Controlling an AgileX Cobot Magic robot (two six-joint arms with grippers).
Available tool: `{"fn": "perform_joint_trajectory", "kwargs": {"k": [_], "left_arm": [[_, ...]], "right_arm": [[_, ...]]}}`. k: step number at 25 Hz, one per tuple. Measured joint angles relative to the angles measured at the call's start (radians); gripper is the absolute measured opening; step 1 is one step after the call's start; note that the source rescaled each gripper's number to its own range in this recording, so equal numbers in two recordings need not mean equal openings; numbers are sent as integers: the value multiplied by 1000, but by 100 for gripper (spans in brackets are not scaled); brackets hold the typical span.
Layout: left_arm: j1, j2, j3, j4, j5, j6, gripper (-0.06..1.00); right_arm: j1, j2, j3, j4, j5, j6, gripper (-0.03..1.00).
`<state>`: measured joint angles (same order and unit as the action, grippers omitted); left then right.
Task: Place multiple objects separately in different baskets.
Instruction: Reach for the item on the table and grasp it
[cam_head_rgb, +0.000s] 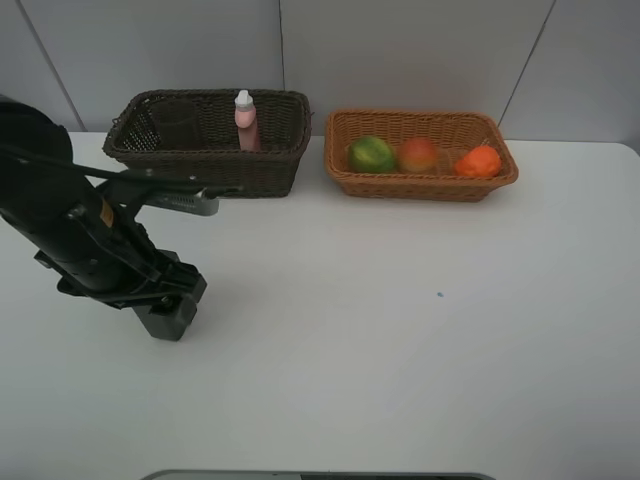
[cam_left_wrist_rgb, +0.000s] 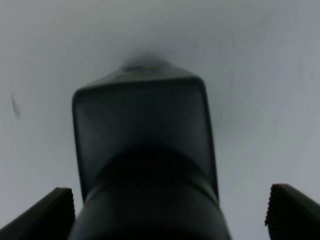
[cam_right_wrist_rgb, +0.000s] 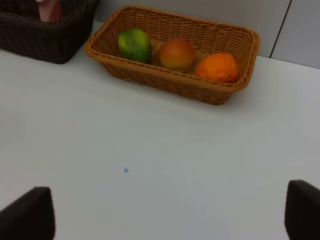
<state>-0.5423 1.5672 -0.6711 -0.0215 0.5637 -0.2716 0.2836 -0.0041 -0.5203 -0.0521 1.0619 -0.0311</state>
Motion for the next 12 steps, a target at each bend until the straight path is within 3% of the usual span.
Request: {"fn": "perform_joint_trajectory", "kwargs": {"k": [6,8,11,12], "left_arm": [[0,0,0,0,-16,18,94],[0,0,0,0,-17,18,82],[1,0,0,3,-17,18,47],[1,0,0,3,-18,19,46]], "right_arm": [[0,0,0,0,0,0,99],[0,0,0,0,0,0,99],[0,0,0,0,0,0,99],[0,0,0,0,0,0,99]]}}
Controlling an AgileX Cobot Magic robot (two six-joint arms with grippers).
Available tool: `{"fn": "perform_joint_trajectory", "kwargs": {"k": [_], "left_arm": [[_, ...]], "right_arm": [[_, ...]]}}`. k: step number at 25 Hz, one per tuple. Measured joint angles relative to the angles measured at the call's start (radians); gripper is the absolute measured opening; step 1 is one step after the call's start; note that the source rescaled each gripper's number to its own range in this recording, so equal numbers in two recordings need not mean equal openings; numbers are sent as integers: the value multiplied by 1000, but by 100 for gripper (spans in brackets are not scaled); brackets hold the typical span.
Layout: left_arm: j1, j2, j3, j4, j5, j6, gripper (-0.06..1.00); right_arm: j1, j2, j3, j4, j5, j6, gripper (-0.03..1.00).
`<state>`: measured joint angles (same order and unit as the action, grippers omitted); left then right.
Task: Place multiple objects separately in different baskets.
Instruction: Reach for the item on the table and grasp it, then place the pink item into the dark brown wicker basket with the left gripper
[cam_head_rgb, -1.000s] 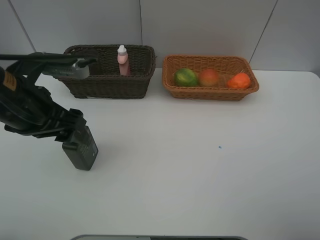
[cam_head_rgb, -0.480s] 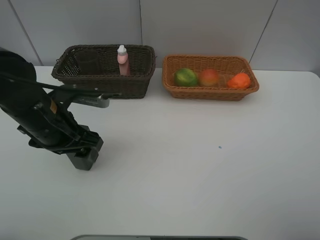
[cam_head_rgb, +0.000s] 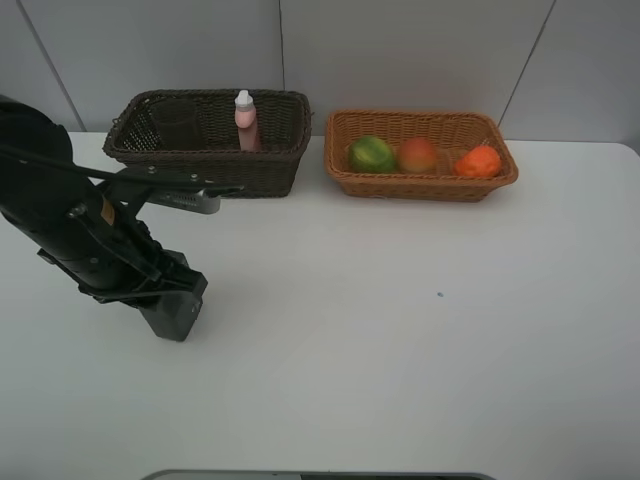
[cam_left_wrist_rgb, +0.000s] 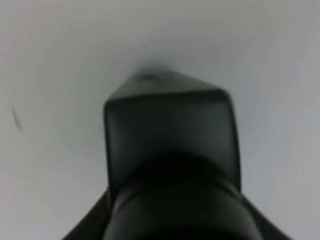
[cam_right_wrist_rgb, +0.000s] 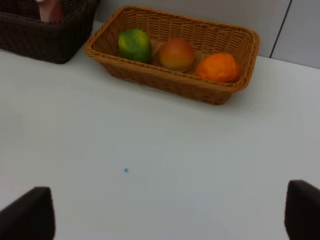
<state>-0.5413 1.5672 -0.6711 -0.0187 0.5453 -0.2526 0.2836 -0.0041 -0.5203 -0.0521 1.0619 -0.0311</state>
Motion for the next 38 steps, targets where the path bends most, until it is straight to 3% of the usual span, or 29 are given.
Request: {"fn": "perform_joint_trajectory", "kwargs": {"k": [27,32,38], "left_arm": [[0,-10,0,-1,5,0,46],[0,-89,-49,-2,83,0,46],[19,-128,-247,13,214,0,46]], "right_arm": [[0,0,0,0,0,0,99],[0,0,0,0,0,0,99],[0,0,0,0,0,0,99]]}}
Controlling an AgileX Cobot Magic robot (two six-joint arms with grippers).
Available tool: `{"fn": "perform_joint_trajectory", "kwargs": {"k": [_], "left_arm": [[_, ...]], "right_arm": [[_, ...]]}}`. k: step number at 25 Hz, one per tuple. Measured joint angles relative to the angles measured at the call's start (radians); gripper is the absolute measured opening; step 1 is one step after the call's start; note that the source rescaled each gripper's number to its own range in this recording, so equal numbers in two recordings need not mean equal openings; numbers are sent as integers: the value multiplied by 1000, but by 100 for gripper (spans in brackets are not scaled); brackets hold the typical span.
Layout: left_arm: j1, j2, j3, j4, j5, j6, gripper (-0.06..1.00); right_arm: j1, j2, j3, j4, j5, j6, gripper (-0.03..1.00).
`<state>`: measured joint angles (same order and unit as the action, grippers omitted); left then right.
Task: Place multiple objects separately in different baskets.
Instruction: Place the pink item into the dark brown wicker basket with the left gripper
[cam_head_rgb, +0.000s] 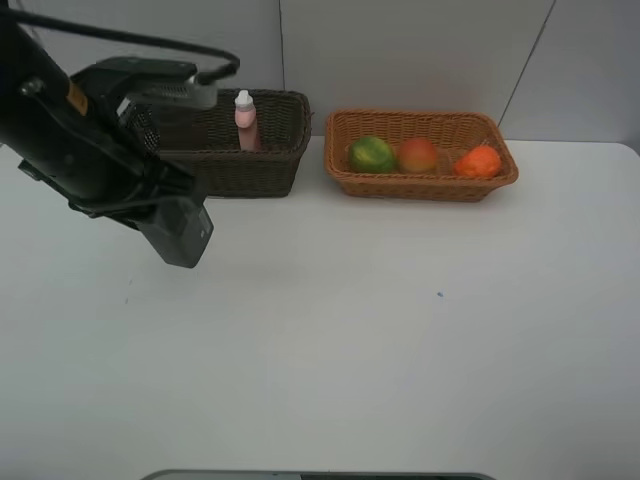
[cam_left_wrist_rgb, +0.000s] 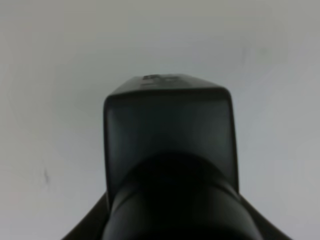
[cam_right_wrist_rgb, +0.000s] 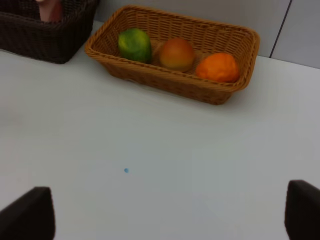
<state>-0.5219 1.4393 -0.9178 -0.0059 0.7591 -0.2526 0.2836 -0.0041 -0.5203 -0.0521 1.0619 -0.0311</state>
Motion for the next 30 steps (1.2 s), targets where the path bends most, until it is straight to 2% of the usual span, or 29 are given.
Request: {"fn": "perform_joint_trajectory", "kwargs": {"k": [8,18,25,30], "left_arm": [[78,72,-211,82,13,0,46],[137,260,-407,89,-75,0,46],[146,405,-561,105,-75,-16,46],[162,483,-622,108,-36,-24,46]], "right_arm": [[0,0,0,0,0,0,99],[0,0,0,0,0,0,99],[0,0,0,0,0,0,99],[0,0,0,0,0,0,99]]}}
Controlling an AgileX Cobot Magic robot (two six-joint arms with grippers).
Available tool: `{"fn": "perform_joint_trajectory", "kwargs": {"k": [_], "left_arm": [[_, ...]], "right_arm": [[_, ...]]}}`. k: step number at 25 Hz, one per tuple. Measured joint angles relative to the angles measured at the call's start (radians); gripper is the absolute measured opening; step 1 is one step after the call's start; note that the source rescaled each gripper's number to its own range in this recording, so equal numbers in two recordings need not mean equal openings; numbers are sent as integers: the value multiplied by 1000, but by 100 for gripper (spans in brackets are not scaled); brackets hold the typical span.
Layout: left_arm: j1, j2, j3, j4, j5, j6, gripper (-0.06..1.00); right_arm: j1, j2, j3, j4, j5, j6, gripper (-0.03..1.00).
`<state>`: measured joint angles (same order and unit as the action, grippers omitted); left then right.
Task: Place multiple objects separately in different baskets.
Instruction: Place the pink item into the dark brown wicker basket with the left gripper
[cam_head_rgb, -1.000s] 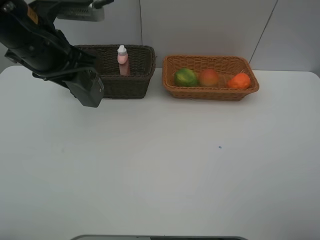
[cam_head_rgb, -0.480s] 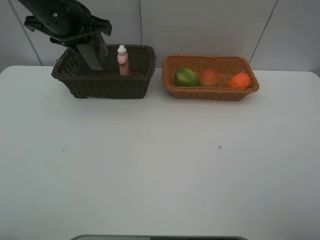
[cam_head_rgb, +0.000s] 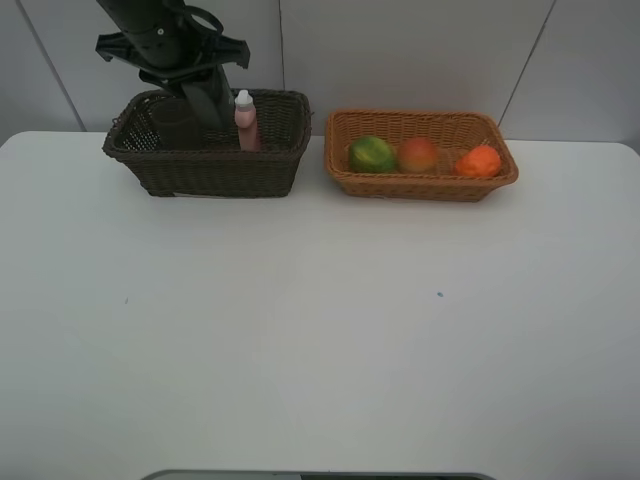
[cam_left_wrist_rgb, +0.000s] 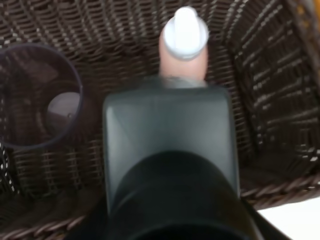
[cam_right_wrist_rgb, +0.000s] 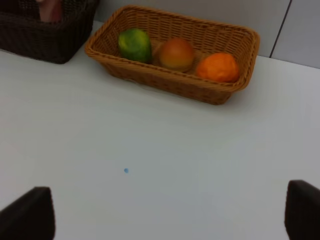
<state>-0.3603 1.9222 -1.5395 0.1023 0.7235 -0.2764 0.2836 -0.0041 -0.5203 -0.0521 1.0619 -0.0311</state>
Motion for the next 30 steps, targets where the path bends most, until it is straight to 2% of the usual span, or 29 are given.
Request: {"fn": "perform_joint_trajectory", "kwargs": {"k": [7,13,26,30], "left_arm": [[24,28,-1,0,7,-9,46],[49,46,-6,1,-37,-11,46],[52,111,-6,3,-64,-11,46],[52,113,-6,-9,-64,30,46]], "right_arm": [[0,0,0,0,0,0,99],[0,0,0,0,0,0,99],[0,0,0,0,0,0,99],[0,0,0,0,0,0,99]]}}
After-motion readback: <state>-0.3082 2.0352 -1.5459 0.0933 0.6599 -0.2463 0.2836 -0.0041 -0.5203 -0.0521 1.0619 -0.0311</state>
